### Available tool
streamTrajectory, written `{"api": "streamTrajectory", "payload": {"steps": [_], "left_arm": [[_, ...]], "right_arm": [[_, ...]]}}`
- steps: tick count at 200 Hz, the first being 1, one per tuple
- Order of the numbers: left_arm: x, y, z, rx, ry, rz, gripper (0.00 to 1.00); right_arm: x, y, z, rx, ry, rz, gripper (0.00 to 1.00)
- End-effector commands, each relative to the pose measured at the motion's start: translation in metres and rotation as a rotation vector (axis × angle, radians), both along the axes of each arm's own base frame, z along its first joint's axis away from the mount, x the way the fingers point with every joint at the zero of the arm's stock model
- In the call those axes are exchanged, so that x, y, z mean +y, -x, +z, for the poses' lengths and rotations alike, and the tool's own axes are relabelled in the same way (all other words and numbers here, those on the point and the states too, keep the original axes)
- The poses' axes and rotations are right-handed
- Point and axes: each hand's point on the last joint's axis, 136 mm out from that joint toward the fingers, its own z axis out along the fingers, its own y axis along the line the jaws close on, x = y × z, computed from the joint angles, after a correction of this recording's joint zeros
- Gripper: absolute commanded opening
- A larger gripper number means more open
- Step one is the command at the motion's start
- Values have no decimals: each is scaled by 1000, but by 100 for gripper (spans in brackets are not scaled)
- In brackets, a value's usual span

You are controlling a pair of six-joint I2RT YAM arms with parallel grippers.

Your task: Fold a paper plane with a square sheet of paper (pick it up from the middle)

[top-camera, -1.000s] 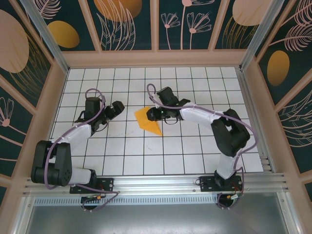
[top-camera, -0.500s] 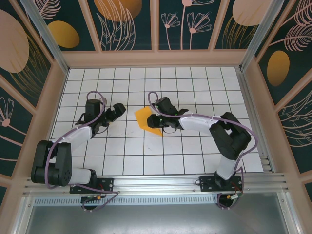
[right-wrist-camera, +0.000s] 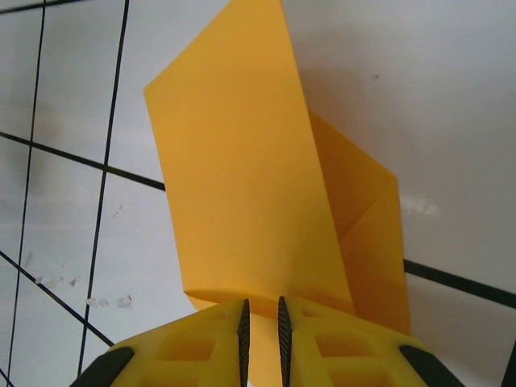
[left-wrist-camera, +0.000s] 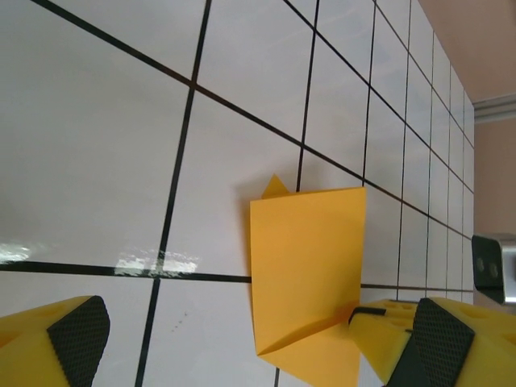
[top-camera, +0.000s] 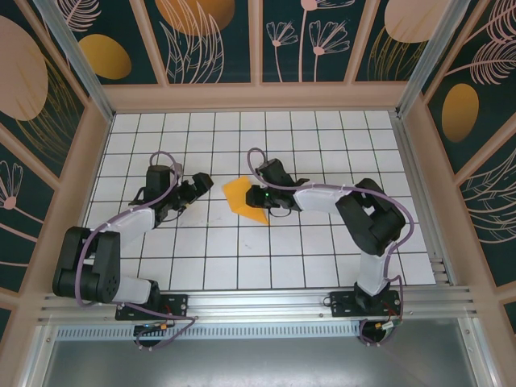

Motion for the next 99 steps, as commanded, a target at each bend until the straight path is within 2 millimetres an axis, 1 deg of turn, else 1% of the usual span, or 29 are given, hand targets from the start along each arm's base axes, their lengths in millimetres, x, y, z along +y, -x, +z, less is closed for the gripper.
{"api": "streamTrajectory", "payload": {"steps": [1, 37, 67, 99], "left_arm": [[-15, 2, 1, 0, 34, -36, 99], [-34, 12, -7, 47, 58, -66, 98], [-47, 19, -11, 79, 96, -80, 96], [-63, 29, -14, 118, 142, -114, 93]], "right_arm": [[-5, -4, -13, 39, -26, -43, 19], [-14, 0, -32, 107, -30, -83, 19], [-17, 3, -37, 124, -30, -93, 18], [-23, 0, -39, 144, -45, -119, 18]]}}
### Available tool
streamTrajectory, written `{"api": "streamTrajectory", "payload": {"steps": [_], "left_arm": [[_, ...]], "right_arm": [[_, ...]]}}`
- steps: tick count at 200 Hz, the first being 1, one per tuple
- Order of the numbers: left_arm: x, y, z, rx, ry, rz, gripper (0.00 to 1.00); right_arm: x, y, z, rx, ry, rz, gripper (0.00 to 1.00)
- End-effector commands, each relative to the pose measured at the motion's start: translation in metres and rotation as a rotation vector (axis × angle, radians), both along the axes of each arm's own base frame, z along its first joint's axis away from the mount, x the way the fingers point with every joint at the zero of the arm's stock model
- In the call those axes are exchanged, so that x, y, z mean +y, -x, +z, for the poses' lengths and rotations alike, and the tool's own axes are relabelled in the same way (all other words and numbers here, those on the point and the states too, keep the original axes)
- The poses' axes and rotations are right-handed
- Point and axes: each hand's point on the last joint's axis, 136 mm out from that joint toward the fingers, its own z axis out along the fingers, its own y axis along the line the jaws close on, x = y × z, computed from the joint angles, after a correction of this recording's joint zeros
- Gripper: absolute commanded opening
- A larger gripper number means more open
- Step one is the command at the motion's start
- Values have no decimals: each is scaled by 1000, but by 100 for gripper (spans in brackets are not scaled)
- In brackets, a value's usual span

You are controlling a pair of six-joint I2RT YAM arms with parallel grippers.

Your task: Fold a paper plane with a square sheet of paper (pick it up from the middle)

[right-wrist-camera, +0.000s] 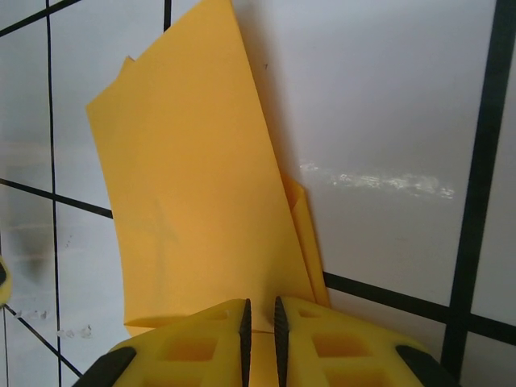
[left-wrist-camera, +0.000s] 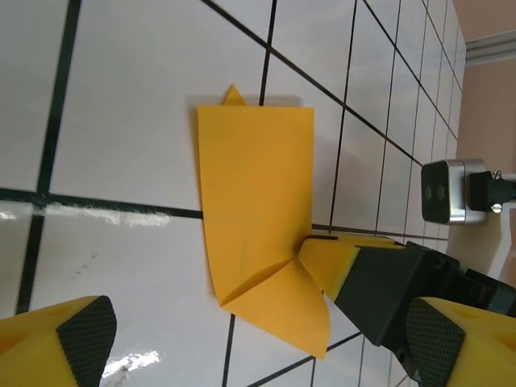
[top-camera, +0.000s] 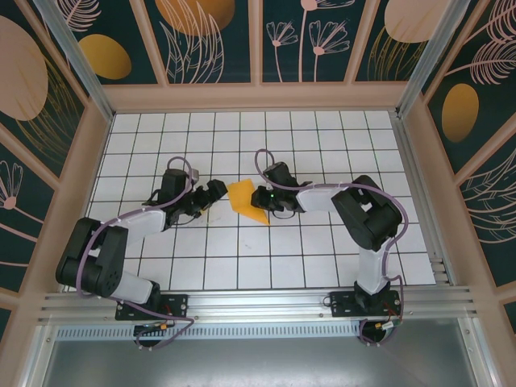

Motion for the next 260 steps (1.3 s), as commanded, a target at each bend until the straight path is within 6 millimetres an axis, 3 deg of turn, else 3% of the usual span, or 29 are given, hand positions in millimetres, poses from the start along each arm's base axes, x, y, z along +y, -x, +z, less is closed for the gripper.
{"api": "streamTrajectory", "payload": {"steps": [1, 85, 200, 260], "left_arm": [[-13, 6, 0, 28, 61, -21, 92], [-45, 17, -18, 148, 139, -42, 65], [-62, 16, -29, 195, 153, -73, 54], [-65, 12, -29, 197, 156, -77, 53]], "right_arm": [[-8, 5, -12, 58, -9, -28, 18], [-19, 6, -23, 171, -89, -89, 18], [-20, 7, -29, 190, -88, -92, 18], [-19, 8, -29, 191, -91, -92, 18]]}}
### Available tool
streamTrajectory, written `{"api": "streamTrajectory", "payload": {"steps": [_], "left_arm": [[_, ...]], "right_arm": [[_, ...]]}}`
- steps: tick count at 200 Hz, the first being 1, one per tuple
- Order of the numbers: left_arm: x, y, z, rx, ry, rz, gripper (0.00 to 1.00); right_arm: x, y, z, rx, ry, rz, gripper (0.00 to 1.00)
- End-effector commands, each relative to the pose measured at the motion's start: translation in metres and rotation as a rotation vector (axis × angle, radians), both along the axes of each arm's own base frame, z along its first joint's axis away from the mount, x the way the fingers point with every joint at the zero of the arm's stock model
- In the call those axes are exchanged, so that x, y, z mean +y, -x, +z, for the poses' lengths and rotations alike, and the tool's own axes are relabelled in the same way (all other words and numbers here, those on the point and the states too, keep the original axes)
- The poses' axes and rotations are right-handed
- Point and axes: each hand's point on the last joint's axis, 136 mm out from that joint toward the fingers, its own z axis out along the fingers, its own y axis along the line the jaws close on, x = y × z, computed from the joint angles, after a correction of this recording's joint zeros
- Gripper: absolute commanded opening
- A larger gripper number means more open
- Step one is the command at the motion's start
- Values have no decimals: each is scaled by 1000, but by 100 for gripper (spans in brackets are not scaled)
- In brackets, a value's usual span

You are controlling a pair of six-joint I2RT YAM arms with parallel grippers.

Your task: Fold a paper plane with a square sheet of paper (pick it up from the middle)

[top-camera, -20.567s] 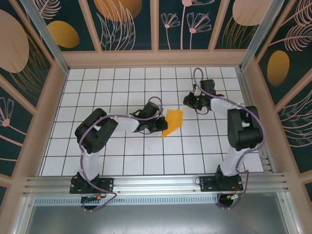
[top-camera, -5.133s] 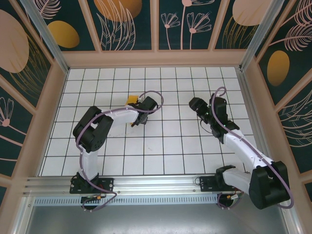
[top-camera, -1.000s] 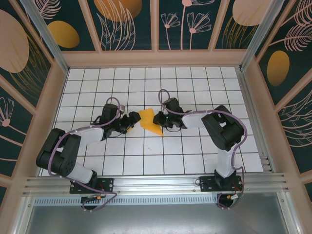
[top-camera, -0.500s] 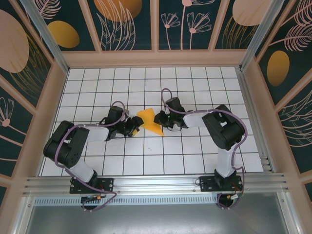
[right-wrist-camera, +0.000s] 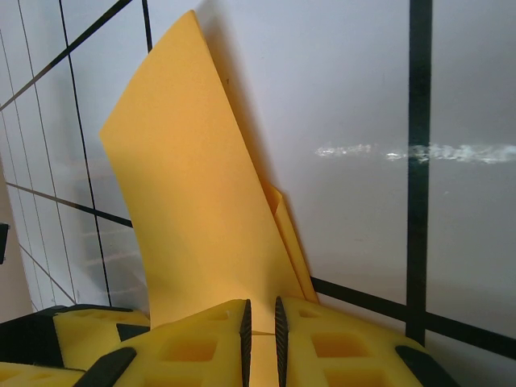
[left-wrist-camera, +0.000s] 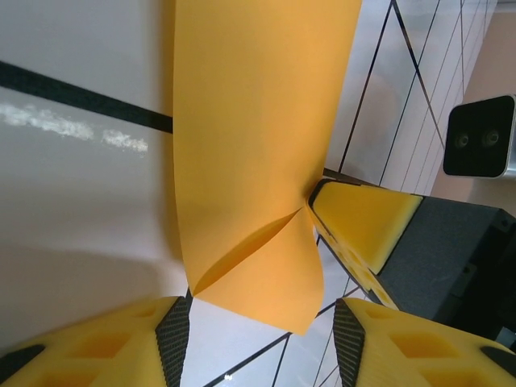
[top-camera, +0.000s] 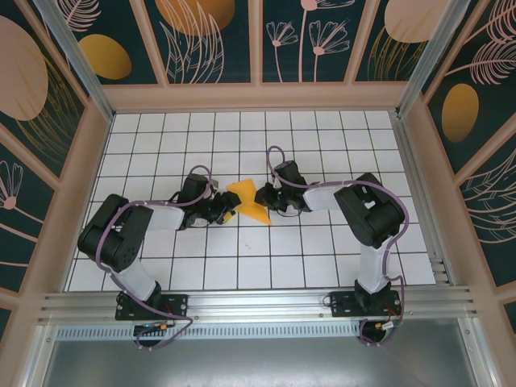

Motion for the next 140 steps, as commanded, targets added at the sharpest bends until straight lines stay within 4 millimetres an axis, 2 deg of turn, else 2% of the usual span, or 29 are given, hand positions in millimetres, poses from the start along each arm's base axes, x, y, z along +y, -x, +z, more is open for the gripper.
{"api": "streamTrajectory", "payload": {"steps": [1, 38, 41, 52, 99, 140], "left_arm": [[-8, -6, 8, -21, 28, -16, 53], [-9, -9, 11, -28, 32, -13, 54], [-9, -8, 3, -9, 23, -13, 54], [-9, -9, 1, -4, 23, -14, 54], [-12, -13, 4, -10, 31, -16, 54], [-14, -14, 8, -23, 48, -15, 45]], "right_arm": [[-12, 11, -29, 74, 57, -19, 18], [-12, 11, -29, 76, 55, -19, 18], [-12, 11, -29, 76, 56, -18, 18], [-11, 11, -29, 76, 55, -17, 18], [-10, 12, -31, 78, 57, -14, 18], [-9, 14, -30, 66, 52, -1, 19]]}}
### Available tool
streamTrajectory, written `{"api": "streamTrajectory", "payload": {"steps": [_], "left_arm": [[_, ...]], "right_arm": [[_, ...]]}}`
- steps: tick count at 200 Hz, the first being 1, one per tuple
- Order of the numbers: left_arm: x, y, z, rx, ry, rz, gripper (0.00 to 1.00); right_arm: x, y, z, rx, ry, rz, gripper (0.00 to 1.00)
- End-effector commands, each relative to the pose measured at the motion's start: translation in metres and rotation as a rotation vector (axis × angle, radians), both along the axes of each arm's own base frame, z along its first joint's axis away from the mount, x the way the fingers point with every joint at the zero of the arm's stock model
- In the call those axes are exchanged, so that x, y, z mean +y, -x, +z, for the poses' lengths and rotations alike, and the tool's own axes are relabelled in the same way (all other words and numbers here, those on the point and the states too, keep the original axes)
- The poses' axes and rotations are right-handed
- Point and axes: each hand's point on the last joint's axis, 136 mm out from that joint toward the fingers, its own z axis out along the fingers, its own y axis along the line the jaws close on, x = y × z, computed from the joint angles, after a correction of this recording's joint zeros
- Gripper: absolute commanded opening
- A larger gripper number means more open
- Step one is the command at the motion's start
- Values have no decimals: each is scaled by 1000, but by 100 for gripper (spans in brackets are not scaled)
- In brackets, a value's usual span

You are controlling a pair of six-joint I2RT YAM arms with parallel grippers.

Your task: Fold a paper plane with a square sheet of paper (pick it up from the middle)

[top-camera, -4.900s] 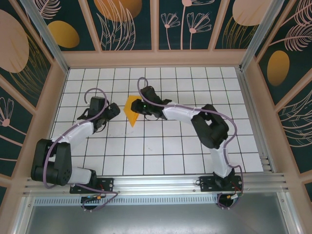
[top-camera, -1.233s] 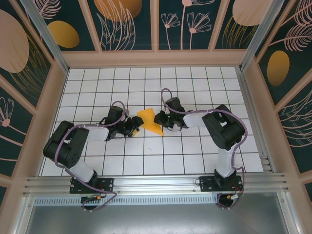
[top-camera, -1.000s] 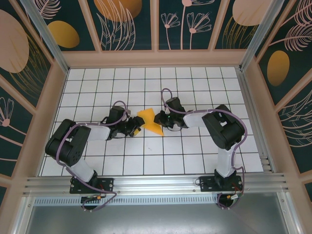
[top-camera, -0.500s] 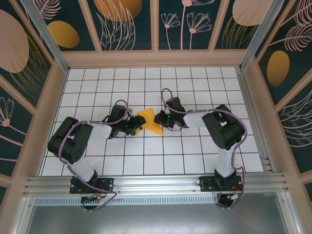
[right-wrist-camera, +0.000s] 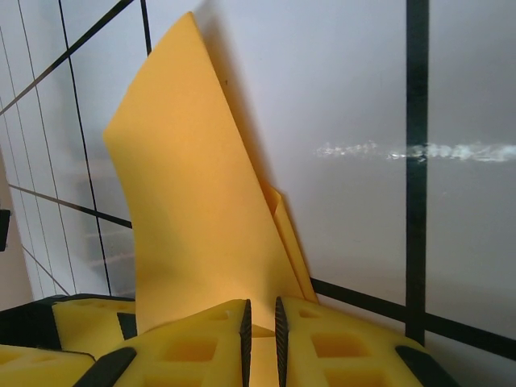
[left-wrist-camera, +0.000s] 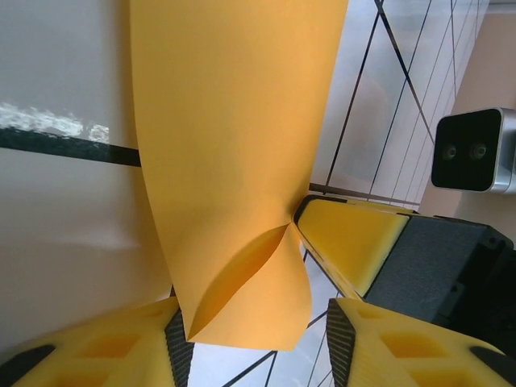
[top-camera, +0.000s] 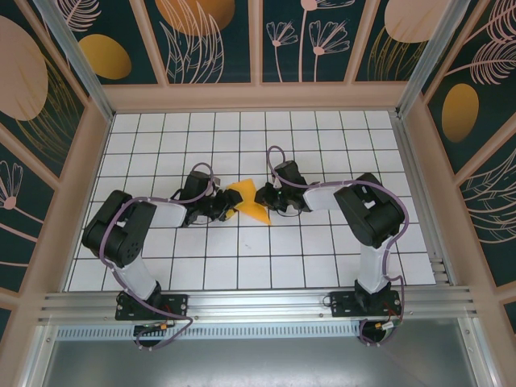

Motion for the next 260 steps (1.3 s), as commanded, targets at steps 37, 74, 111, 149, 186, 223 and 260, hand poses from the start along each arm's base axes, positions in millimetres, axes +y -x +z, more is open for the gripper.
{"api": "streamTrajectory", "payload": {"steps": [37, 74, 111, 149, 186, 223, 260], "left_arm": [[-7, -3, 5, -17, 33, -14, 35], [-7, -2, 5, -16, 35, -14, 26], [-7, -1, 1, -10, 24, -11, 10], [-4, -2, 0, -3, 6, 5, 2], [0, -4, 3, 15, -15, 36, 2], [0, -7, 17, 11, -9, 56, 4], [-2, -10, 20, 17, -15, 59, 4]], "right_arm": [[-5, 11, -17, 12, 30, 33, 21], [1, 5, 4, -77, 0, 68, 29], [4, -2, 24, -173, -8, 89, 41], [1, -9, 60, -345, -9, 110, 55], [-11, -4, 78, -603, 123, 162, 59], [-16, 14, 83, -811, 233, 259, 60], [-3, 39, 78, -1018, 344, 413, 60]]}}
